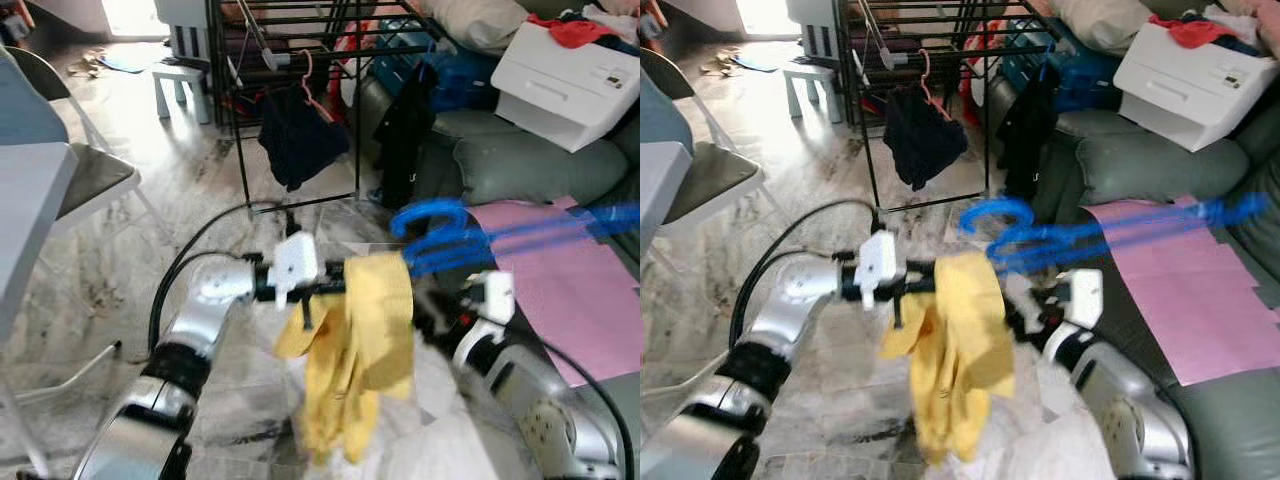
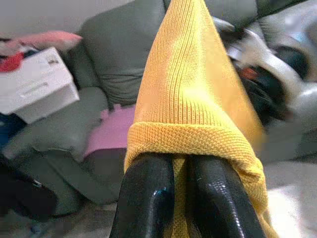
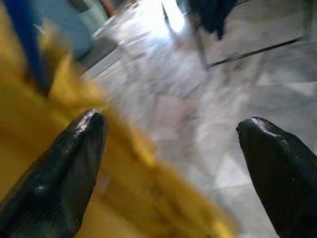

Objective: Hang hanger

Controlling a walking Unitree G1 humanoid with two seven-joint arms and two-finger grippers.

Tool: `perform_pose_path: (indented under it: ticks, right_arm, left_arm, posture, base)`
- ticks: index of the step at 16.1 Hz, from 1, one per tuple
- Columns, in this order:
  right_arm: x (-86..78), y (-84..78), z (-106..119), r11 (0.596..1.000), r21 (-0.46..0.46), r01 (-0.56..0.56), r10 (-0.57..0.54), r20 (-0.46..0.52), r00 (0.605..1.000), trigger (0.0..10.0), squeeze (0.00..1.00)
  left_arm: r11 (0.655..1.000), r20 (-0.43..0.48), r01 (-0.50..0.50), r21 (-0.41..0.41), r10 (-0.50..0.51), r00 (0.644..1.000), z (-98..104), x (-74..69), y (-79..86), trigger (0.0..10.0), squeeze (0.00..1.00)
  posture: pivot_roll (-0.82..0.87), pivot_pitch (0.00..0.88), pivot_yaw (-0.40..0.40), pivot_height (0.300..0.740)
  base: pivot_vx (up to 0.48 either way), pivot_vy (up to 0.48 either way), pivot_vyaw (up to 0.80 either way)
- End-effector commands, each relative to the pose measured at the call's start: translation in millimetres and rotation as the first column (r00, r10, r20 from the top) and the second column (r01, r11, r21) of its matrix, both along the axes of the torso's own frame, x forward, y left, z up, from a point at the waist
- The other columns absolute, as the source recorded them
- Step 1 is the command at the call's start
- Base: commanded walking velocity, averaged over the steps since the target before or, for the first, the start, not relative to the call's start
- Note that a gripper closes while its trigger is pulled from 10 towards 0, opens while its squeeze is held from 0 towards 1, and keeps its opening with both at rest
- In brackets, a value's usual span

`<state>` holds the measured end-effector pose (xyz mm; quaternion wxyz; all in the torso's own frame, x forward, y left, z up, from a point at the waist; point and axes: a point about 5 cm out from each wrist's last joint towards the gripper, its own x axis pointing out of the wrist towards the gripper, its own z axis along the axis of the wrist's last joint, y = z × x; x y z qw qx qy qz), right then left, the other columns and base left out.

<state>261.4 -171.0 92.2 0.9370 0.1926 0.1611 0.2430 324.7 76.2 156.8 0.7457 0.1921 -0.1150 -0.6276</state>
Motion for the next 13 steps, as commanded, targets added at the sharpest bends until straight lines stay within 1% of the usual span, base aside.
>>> perform_pose_path:
  ticks: [1, 2, 5, 6, 7, 8, 9, 10, 11, 12, 13]
  right_arm:
    - [-1.5, -0.7, 5, 1.0, -0.001, -0.021, 0.021, 0.009, 1.0, 10.0, 0.0]
    - [-3.8, 0.6, 4, 0.999, -0.001, -0.037, 0.037, 0.008, 0.999, 10.0, 0.0]
    - [-15.2, 1.4, 1, 0.997, -0.003, -0.072, 0.072, -0.017, 0.997, 10.0, 0.0]
    - [-15.8, 1.5, 1, 0.997, -0.003, -0.074, 0.074, -0.019, 0.997, 10.0, 0.0]
    - [-14.5, -0.3, -2, 0.999, -0.011, -0.053, 0.053, -0.029, 0.998, 10.0, 0.0]
    - [-14.5, -0.3, -2, 0.999, -0.011, -0.053, 0.053, -0.029, 0.998, 10.0, 0.0]
    - [-9.5, -3.7, -8, 0.999, -0.032, -0.005, 0.004, -0.044, 0.999, 10.0, 0.0]
    - [-7.5, -4.9, -11, 0.999, -0.042, 0.014, -0.016, -0.053, 0.998, 10.0, 0.0]
    - [-3.5, -8.5, -15, 0.996, -0.07, 0.055, -0.06, -0.075, 0.995, 10.0, 0.0]
    - [-1.2, -11.0, -17, 0.993, -0.083, 0.079, -0.085, -0.078, 0.993, 10.0, 0.0]
    - [2.8, -16.3, -16, 0.988, -0.096, 0.123, -0.129, -0.062, 0.99, 10.0, 0.0]
  left_arm:
    - [1.0, 0.052, 0.0, -0.02, 0.001, 0.999, 12, 3.4, -3.1, 10.0, 0.0]
    - [1.0, 0.064, 0.001, -0.019, 0.0, 0.998, 13, 4.2, -3.7, 10.0, 0.0]
    - [0.999, 0.116, 0.005, -0.046, 0.0, 0.993, 27, 12.0, -11.2, 10.0, 0.0]
    - [0.999, 0.12, 0.005, -0.049, 0.001, 0.993, 29, 12.6, -11.6, 10.0, 0.0]
    - [0.997, 0.124, 0.017, -0.076, -0.007, 0.992, 36, 13.2, -14.2, 10.0, 0.0]
    - [0.997, 0.124, 0.017, -0.076, -0.007, 0.992, 36, 13.2, -14.2, 10.0, 0.0]
    - [0.99, 0.147, 0.067, -0.125, -0.048, 0.988, 51, 9.5, -21.9, 10.0, 0.0]
    - [0.986, 0.152, 0.083, -0.142, -0.062, 0.986, 56, 7.8, -24.2, 10.0, 0.0]
    - [0.98, 0.16, 0.113, -0.165, -0.086, 0.983, 64, 5.0, -27.5, 10.0, 0.0]
    - [0.977, 0.166, 0.126, -0.173, -0.097, 0.981, 67, 3.5, -28.6, 10.0, 0.0]
    - [0.972, 0.165, 0.139, -0.19, -0.108, 0.98, 72, 2.3, -29.6, 10.0, 0.0]
  posture:
    - [0.06, 0.0, -0.046, 0.74]
    - [0.05, 0.0, -0.042, 0.74]
    - [0.04, 0.0, -0.026, 0.74]
    - [0.04, 0.0, -0.026, 0.74]
    - [0.04, 0.0, -0.024, 0.74]
    - [0.04, 0.0, -0.024, 0.74]
    - [0.05, 0.0, -0.026, 0.74]
    - [0.05, 0.0, -0.026, 0.74]
    - [0.06, 0.0, -0.028, 0.74]
    - [0.06, 0.0, -0.029, 0.74]
    - [0.06, 0.0, -0.031, 0.74]
  base:
    - [0.0, 0.0, 0.0]
    - [0.0, 0.0, 0.0]
    - [0.0, 0.0, 0.0]
    - [0.0, 0.0, 0.0]
    - [0.0, 0.0, 0.0]
    - [0.0, 0.0, 0.0]
    - [0.0, 0.0, 0.0]
    - [0.0, 0.0, 0.0]
    - [0.0, 0.0, 0.0]
    - [0.0, 0.0, 0.0]
    - [0.0, 0.0, 0.0]
